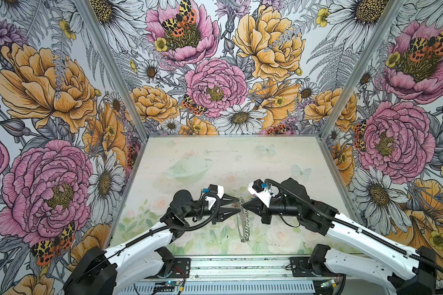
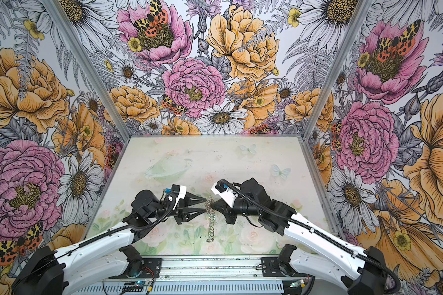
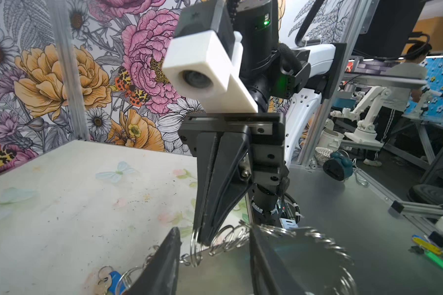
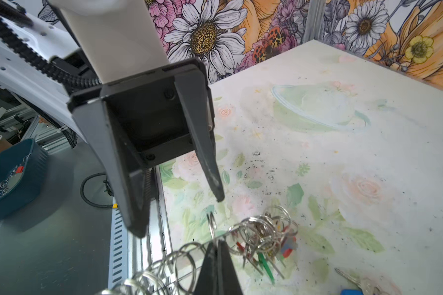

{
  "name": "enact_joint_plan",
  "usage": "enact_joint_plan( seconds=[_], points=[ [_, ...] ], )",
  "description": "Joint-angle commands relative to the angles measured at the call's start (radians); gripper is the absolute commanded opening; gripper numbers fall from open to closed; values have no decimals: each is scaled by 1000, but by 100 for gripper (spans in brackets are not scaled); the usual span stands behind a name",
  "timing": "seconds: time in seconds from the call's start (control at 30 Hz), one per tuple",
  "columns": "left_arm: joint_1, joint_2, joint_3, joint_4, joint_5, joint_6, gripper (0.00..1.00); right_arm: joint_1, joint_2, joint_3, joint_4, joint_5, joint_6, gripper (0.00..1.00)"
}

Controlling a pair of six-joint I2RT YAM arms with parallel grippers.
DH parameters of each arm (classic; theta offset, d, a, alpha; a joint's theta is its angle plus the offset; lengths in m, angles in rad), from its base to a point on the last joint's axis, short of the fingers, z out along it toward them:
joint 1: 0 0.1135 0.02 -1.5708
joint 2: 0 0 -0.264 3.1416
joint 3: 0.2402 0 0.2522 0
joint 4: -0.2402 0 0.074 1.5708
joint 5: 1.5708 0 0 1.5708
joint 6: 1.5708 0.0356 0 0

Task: Put the keys on the keyring
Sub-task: 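Open the right gripper to release the ring chain while the left gripper holds it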

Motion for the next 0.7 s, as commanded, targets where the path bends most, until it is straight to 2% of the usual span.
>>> enact_joint_plan(
  seconds=[0.0, 0.2, 0.67],
  points=[
    [11, -27, 40, -206, -75, 122, 48, 0, 29, 110, -199, 42, -84, 0],
    [10, 41, 79, -229, -12, 122, 33, 6, 92, 245, -356, 24, -169, 0],
    [-28, 69, 92, -228, 21, 117, 29, 34, 131, 281, -355, 24, -196, 0]
  ],
)
